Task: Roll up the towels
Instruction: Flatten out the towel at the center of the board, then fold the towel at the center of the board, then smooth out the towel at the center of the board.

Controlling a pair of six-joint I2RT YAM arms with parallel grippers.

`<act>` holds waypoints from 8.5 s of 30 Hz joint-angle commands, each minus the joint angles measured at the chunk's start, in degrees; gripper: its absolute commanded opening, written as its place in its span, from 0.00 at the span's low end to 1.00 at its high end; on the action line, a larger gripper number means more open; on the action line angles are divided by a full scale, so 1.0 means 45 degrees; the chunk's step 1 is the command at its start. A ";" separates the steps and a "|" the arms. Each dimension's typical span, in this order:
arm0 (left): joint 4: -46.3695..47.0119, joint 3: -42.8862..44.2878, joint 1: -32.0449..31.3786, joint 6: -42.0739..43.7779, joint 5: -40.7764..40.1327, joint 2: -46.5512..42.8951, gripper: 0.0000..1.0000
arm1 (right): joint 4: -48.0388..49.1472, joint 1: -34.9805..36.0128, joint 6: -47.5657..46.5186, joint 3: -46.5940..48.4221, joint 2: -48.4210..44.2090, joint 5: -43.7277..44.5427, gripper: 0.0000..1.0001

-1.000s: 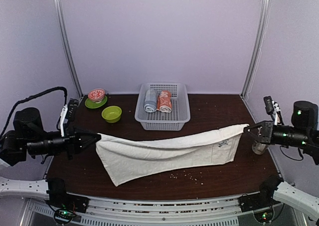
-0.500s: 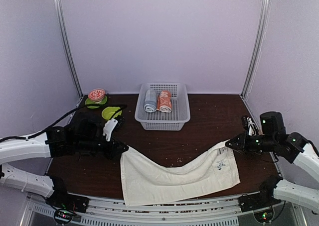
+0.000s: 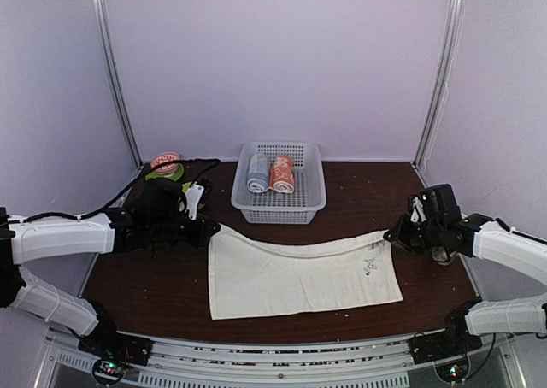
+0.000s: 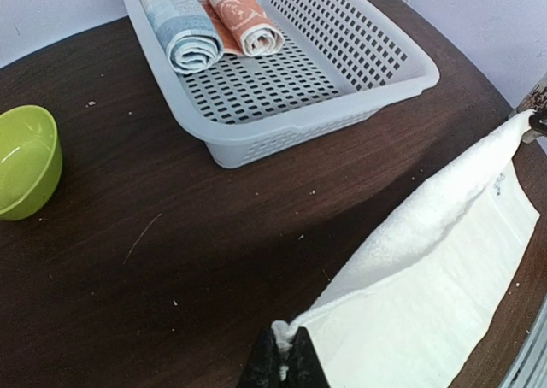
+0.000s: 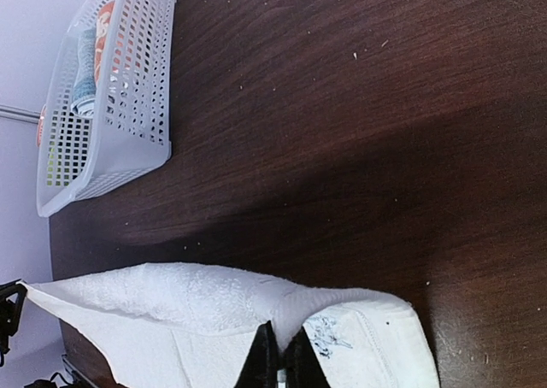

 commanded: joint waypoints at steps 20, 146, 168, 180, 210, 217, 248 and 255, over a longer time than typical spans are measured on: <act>-0.0128 -0.3301 -0.0446 -0.1553 0.0374 -0.3810 0.00 | -0.2453 -0.0312 -0.0899 -0.0478 -0.1639 0.0190 0.00; -0.2094 -0.3026 -0.6012 0.1395 -0.4397 -0.3244 0.00 | -0.3592 -0.0263 -0.1788 -0.2220 -0.0838 -0.3267 0.00; -0.4876 -0.1519 -0.6012 0.0792 -0.3667 -0.4683 0.94 | -0.6461 0.0421 -0.2100 0.0263 -0.1937 -0.1884 0.68; -0.5295 0.1639 -0.3903 -0.3973 -0.1398 0.0085 0.72 | -0.2334 0.0903 -0.0478 -0.0522 -0.0416 -0.0390 0.49; -0.6113 0.3975 -0.0937 -0.0611 -0.0120 0.7147 0.11 | 0.0103 0.1481 0.0371 0.0486 0.6110 0.2130 0.43; -0.6955 0.4411 -0.0962 0.0058 -0.0677 0.5906 0.18 | -0.0875 0.1295 -0.0270 0.1271 0.5228 0.2083 0.56; -0.5224 0.2856 -0.1910 -0.1485 0.0691 0.4981 0.29 | -0.1019 0.1992 0.0734 0.0161 0.2647 0.2553 0.51; -0.5298 0.2811 -0.1911 -0.2130 0.0539 0.3392 0.46 | -0.1000 0.1657 0.0707 -0.0044 0.3025 0.2602 0.41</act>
